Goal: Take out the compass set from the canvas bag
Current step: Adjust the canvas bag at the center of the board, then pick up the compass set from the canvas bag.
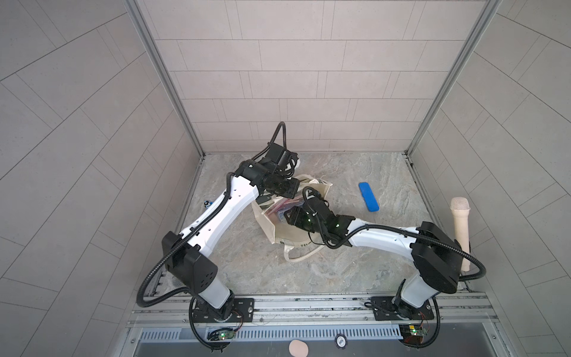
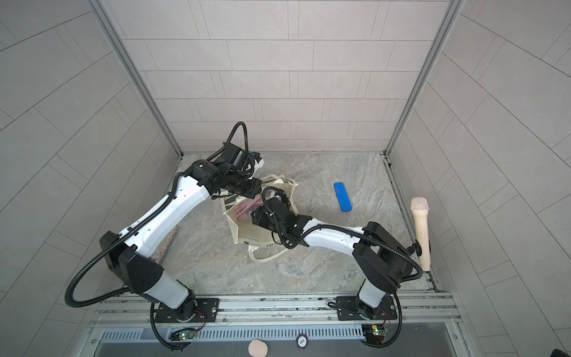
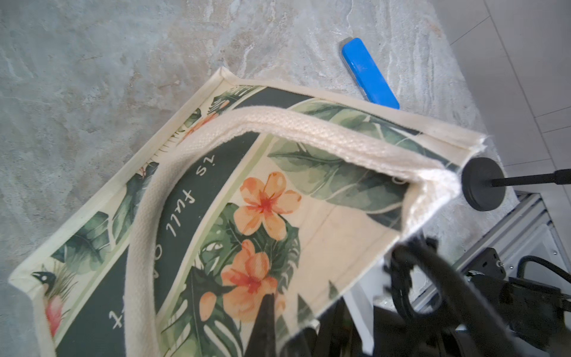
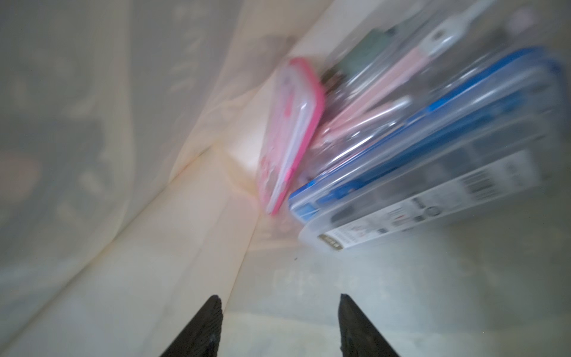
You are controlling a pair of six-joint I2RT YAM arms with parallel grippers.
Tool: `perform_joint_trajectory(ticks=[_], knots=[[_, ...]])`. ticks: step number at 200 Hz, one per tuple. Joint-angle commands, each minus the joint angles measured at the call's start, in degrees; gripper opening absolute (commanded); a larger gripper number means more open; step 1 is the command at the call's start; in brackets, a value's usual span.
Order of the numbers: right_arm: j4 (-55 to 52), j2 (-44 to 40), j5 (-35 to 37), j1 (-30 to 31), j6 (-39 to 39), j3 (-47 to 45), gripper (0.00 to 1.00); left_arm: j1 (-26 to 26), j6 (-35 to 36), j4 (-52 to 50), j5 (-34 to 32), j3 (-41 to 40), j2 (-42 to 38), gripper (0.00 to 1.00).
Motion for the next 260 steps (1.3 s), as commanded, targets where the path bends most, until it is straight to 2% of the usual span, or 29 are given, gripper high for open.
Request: perform_joint_trajectory(ticks=[1,45,88,110,122,193,224,260], knots=[[-5.0,0.7,3.0,0.0,7.6,1.7,0.67,-0.7,-2.6,3.6,1.5,-3.8,-3.1,0.0],[-5.6,5.9,3.6,-0.2,17.6,2.8,0.68,-0.9,-3.7,5.0,2.5,-7.7,-5.3,0.0],[-3.2,10.7,2.1,-0.1,17.5,4.2,0.76,-1.8,-4.2,6.0,2.2,-10.4,-6.3,0.0],[2.7,11.6,2.8,-0.3,17.3,1.8,0.83,-2.2,-4.3,6.4,2.3,-11.8,-6.4,0.0],[5.9,12.3,3.1,-0.4,16.8,0.6,0.83,-2.4,-4.3,6.4,2.4,-12.2,-6.6,0.0],[32.9,20.3,0.0,-0.7,16.4,-3.9,0.77,-4.4,-4.7,6.6,2.5,-14.1,-6.5,0.0],[37.0,21.2,0.7,-0.9,16.0,-5.1,0.76,-4.9,-5.1,6.8,2.1,-14.3,-6.1,0.0],[42.3,18.2,4.2,-1.8,14.6,-10.0,0.74,-5.1,-5.5,6.8,1.8,-14.6,-5.7,0.0]])
